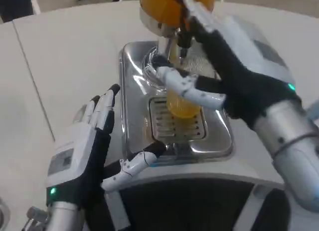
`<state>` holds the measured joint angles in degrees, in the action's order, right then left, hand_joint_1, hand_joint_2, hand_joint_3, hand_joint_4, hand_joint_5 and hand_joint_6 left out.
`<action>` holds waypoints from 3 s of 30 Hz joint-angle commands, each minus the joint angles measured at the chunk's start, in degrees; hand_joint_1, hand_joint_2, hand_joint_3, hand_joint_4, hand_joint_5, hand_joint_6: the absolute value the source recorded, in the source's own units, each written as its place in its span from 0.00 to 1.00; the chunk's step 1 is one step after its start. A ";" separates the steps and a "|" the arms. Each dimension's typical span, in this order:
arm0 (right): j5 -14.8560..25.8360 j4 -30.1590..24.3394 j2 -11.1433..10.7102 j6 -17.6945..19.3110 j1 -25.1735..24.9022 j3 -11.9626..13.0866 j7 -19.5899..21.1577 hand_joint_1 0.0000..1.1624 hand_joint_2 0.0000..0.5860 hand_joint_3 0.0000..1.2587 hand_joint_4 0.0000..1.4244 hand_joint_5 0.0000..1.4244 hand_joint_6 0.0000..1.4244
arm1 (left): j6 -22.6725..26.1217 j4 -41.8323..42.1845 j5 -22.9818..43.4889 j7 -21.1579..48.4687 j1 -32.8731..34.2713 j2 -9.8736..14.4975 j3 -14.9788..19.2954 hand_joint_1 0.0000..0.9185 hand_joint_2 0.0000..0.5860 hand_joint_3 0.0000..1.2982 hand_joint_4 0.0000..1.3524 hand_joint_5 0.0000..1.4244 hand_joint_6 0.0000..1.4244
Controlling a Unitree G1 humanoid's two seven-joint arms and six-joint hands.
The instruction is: Grasp the cup under the faucet to collect the drink, then remove the cup.
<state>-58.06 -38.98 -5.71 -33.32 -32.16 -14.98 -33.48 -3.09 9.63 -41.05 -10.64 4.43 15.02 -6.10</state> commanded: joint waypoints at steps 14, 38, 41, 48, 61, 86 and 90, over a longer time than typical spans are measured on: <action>-0.49 -9.89 -8.51 19.43 29.33 3.89 15.94 0.45 0.74 0.00 0.00 0.00 0.02 | 0.42 -3.78 2.25 -0.11 1.83 -0.43 -0.53 0.00 0.13 0.00 0.00 0.00 0.00; 6.14 -7.02 -20.37 35.29 45.62 18.90 15.69 0.58 0.60 0.00 0.00 0.00 0.03 | -2.23 -19.42 6.40 -5.25 16.98 -5.81 -4.46 0.16 0.08 0.00 0.00 0.00 0.00; 7.34 -6.66 -20.03 35.80 46.36 19.39 15.96 0.58 0.60 0.00 0.00 0.00 0.03 | -2.58 -21.75 6.27 -6.28 18.70 -6.37 -5.52 0.23 0.08 0.00 0.00 0.00 0.00; 8.62 -3.42 -20.32 36.68 45.05 19.02 15.83 0.57 0.59 0.00 0.00 0.00 0.03 | -3.74 -26.87 6.69 -8.32 22.29 -7.30 -6.82 0.26 0.08 0.00 0.00 0.00 0.00; 8.44 3.84 -18.83 35.39 38.50 16.42 16.41 0.56 0.57 0.00 0.00 0.00 0.04 | -4.77 -37.49 7.08 -12.18 29.66 -10.42 -8.64 0.27 0.08 0.00 0.00 0.00 0.02; 7.41 -0.31 -16.67 25.64 36.37 14.57 10.38 0.54 0.55 0.00 0.00 0.00 0.06 | 2.12 -47.36 6.12 -20.46 37.46 -15.93 -10.53 0.42 0.07 0.00 0.00 0.13 0.17; 7.70 -0.52 -16.62 24.35 36.50 14.55 9.53 0.54 0.56 0.00 0.00 0.00 0.06 | 2.84 -48.49 6.25 -22.99 37.73 -16.98 -10.90 0.42 0.07 0.01 0.03 0.22 0.29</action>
<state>-50.48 -38.74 -22.42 -8.04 4.06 -0.39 -22.89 -1.43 -37.46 -34.36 -32.38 42.08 -0.69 -16.47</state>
